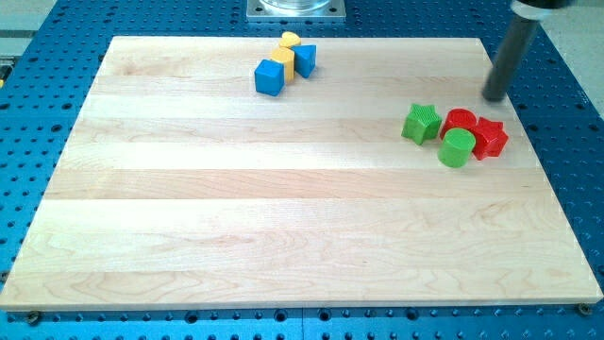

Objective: Push the red star close to the green circle

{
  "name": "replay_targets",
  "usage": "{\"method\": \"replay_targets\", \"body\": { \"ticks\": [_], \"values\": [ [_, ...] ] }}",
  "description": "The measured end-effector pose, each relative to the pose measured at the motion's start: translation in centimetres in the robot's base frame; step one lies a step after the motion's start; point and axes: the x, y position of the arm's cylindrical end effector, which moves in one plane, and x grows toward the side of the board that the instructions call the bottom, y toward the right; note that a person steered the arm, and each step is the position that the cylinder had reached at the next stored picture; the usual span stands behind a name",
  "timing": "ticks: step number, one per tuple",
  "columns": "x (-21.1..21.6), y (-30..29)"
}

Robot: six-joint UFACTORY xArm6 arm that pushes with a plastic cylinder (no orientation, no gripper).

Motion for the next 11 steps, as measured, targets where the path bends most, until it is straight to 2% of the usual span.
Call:
{"method": "replay_targets", "body": {
  "ticks": [1,2,3,4,5,6,7,9,10,11],
  "values": [
    [5.3,1.2],
    [8.1,-2.4],
    [9.0,-10.4],
    [6.4,-10.0],
    [5.1,-14.0],
    [8.7,-22.1],
    [12.0,-19.7],
    [15.3,-17.1],
    [15.9,-16.6],
    [16.1,-12.9]
  ]
}}
